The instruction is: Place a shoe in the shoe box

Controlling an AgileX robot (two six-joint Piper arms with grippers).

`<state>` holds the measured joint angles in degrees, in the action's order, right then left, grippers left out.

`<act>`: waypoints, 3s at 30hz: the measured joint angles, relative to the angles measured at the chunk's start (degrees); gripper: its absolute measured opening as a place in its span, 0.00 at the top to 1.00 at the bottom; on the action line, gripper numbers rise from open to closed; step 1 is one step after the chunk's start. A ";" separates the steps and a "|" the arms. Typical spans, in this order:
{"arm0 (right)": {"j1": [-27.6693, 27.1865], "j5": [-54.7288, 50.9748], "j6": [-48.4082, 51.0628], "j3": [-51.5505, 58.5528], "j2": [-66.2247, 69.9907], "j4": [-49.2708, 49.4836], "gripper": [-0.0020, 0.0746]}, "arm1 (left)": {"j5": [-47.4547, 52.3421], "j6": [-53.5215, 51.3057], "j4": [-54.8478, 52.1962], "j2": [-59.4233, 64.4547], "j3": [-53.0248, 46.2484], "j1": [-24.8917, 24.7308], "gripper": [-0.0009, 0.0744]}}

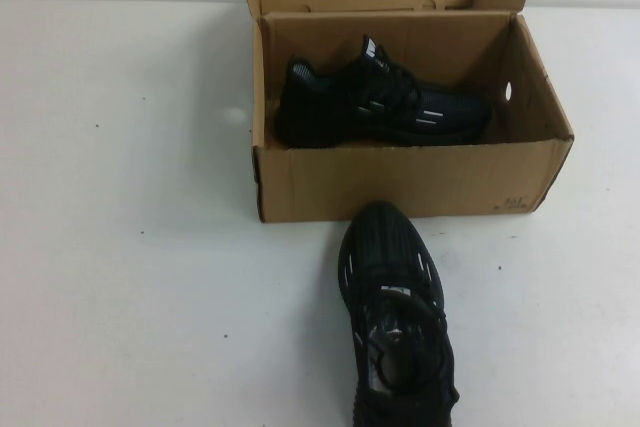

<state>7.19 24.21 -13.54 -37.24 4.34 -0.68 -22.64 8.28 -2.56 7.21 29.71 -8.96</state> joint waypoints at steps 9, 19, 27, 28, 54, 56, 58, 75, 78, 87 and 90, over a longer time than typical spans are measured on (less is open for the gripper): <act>0.00 -28.53 -5.79 -4.23 12.66 0.10 1.00 | 27.90 0.24 -1.89 12.75 7.07 0.00 0.99; 0.00 -55.36 -6.37 -1.43 17.94 6.23 1.00 | 53.80 0.24 -1.89 19.76 7.07 0.00 0.99; 0.00 -67.35 12.90 -0.75 28.85 25.57 1.00 | 60.27 0.24 -1.05 25.31 7.07 0.00 0.99; 0.00 -69.20 16.12 -1.09 31.08 28.79 1.00 | 61.03 0.24 -0.90 25.87 7.07 0.00 0.99; 36.60 -75.93 3.32 -24.77 73.28 13.53 0.75 | 69.38 0.24 -0.51 28.10 7.07 0.00 0.99; 37.20 -75.93 2.60 -26.18 75.70 14.32 0.68 | 69.61 0.24 -0.51 28.10 7.07 0.00 0.99; 37.19 -75.83 2.18 -26.98 78.16 15.44 0.59 | 69.71 0.24 -0.51 28.10 7.07 0.00 0.99; 37.30 -69.69 1.77 -27.49 94.61 16.57 0.63 | 71.13 0.24 -0.38 28.10 7.07 0.00 0.99; 37.33 -70.08 1.77 -27.58 96.10 13.93 0.86 | 71.37 0.24 -0.30 28.10 7.07 0.00 0.99; 37.65 -77.76 6.20 -32.08 92.81 6.15 0.98 | 73.73 0.24 0.50 28.10 7.07 0.00 0.99; 37.65 -82.14 12.27 -35.33 89.98 5.02 0.98 | 74.98 0.13 4.30 28.10 7.07 0.00 0.99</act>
<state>44.85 -57.93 -1.27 -72.57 94.31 4.34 52.34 8.40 1.74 35.31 36.78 -8.96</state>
